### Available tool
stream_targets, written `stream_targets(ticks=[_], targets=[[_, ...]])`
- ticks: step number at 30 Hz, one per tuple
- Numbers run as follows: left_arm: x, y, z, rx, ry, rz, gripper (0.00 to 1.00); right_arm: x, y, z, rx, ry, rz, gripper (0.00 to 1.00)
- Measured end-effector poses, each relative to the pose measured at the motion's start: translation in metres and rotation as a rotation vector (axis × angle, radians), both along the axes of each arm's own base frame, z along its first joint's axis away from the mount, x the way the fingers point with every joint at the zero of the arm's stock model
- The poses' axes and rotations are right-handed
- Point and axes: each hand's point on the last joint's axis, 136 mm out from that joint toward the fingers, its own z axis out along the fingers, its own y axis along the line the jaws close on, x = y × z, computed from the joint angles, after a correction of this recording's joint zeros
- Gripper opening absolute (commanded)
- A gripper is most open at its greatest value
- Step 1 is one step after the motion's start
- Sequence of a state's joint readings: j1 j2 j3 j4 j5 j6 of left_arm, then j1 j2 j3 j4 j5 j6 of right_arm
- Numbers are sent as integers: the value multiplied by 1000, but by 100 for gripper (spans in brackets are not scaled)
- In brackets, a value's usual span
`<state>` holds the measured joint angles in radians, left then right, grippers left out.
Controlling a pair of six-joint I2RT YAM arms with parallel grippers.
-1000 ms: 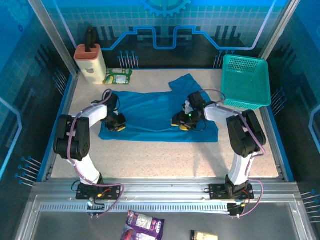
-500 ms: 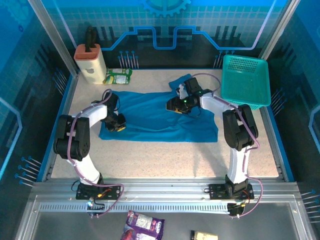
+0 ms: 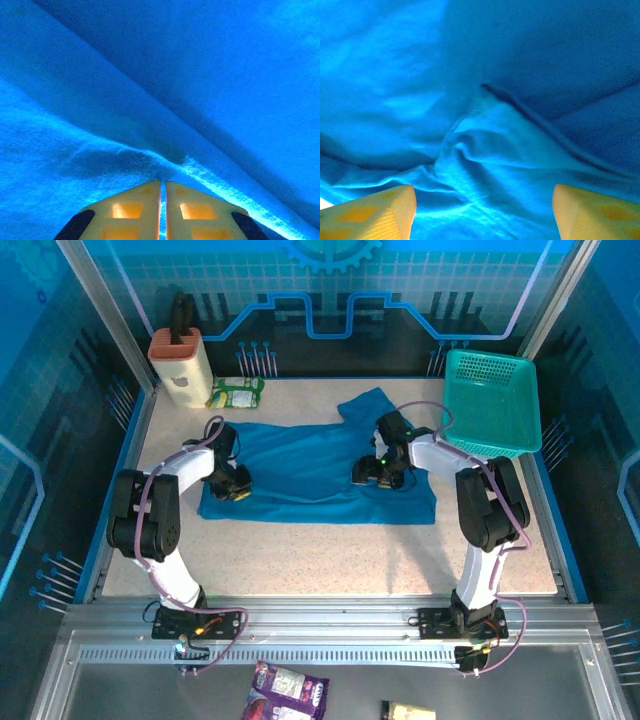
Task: Fold the inside-out t-shirt
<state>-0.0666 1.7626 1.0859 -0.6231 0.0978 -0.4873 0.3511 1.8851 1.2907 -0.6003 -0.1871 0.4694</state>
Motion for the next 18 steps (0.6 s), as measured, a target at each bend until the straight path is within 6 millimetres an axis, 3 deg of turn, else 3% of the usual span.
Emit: stream_targets(ticks=[4, 8, 15, 18], targets=[[0, 1, 0, 6, 0, 1, 12, 11, -9, -13, -9, 20, -30, 74], [-1, 2, -1, 14, 2, 3, 12, 33, -6, -15, 22, -1, -45, 75], [-3, 4, 2, 23, 5, 4, 12, 82, 20, 26, 170, -160, -20, 75], [-3, 4, 4, 25, 3, 5, 12, 88, 25, 37, 213, -195, -6, 74]])
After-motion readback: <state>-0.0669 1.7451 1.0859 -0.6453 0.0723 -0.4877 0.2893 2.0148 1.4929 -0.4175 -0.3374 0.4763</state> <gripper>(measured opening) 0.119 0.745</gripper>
